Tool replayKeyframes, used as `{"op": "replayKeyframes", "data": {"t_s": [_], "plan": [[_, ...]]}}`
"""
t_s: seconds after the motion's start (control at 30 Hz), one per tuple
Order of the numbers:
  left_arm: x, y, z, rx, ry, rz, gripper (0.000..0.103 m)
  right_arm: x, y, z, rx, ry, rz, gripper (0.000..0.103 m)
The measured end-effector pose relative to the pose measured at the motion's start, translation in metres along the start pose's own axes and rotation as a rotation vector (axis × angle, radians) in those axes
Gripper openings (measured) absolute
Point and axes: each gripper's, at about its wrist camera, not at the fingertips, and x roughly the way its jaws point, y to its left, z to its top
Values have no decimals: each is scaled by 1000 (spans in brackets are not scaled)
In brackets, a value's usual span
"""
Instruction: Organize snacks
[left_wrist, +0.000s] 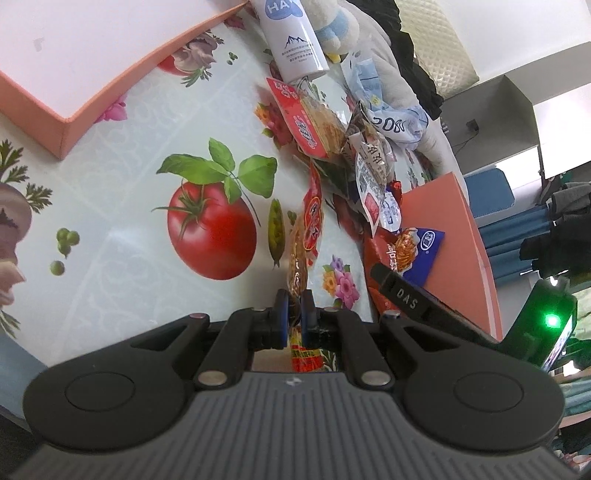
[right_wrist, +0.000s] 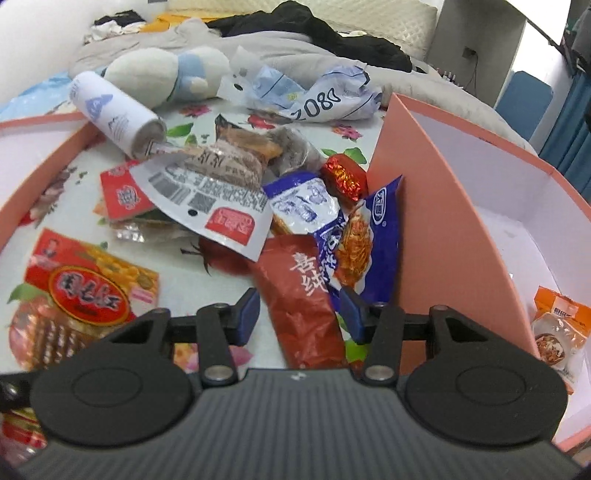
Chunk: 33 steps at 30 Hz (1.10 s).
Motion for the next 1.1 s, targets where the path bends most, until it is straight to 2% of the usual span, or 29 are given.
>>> {"op": "replayKeyframes", "data": {"t_s": [0.17, 0.33, 0.5, 0.63, 1.1], "plan": [[0, -3, 1, 19, -4, 6, 7, 4, -8, -8, 7, 30, -14, 49], [-1, -10, 1, 53, -11, 16, 7, 10, -15, -11, 46, 61, 28, 49], [-5, -18, 1, 86, -26, 30, 7, 12, -25, -9, 124, 101, 99, 42], [-9, -28, -1, 130, -46, 55, 7, 5, -26, -7, 127, 116, 136, 35], [-39, -81, -16, 270, -101, 102, 7, -83, -48, -16, 220, -12, 235, 32]]}}
